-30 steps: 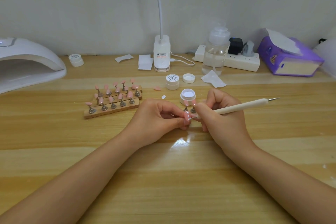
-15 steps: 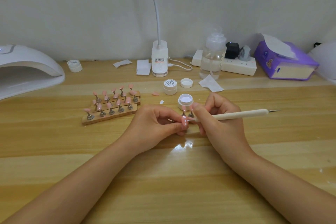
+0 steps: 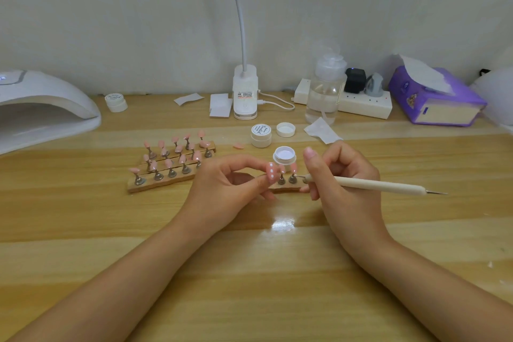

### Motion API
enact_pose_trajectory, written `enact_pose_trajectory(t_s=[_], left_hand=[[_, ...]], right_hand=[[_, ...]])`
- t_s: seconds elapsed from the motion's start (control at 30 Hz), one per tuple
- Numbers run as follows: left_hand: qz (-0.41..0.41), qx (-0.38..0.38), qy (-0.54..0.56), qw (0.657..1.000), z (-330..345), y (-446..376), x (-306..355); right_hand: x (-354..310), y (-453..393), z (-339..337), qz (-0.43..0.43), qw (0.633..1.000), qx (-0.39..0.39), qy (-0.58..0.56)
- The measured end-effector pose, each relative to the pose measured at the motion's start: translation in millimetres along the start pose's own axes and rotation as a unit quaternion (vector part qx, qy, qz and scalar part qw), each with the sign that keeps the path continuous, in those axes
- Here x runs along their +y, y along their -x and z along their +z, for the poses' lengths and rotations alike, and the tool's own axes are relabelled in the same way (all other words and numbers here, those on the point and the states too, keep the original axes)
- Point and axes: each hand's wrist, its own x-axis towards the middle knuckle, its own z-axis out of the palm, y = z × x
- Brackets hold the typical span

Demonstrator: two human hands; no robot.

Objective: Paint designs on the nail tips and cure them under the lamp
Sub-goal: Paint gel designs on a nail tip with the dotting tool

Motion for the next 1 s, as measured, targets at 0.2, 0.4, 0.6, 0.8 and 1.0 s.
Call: enact_pose_trajectory(t_s=[0.2, 0.4, 0.6, 0.8, 1.0], left_hand=[[0.041, 0.05, -0.012, 0.998, -6, -6, -3], [0.067, 0.063, -0.118, 0.989, -11, -9, -8], [0.029, 0.047, -0.132, 0.99, -8, -11, -12], [0.001, 0.025, -0.15, 0.988, -6, -13, -14], [0.01, 0.016, -0.18, 0.984, -5, -15, -16]], right_hand=[[2, -3, -2, -0.016, 1.0, 0.019, 0.002], [3, -3, -3, -0.015, 1.0, 0.015, 0.001], [5, -4, -3, -0.012, 1.0, 0.014, -0.002], [5, -4, -2, -0.007, 1.0, 0.012, -0.005], [5, -4, -2, -0.007, 1.0, 0.011, 0.001]])
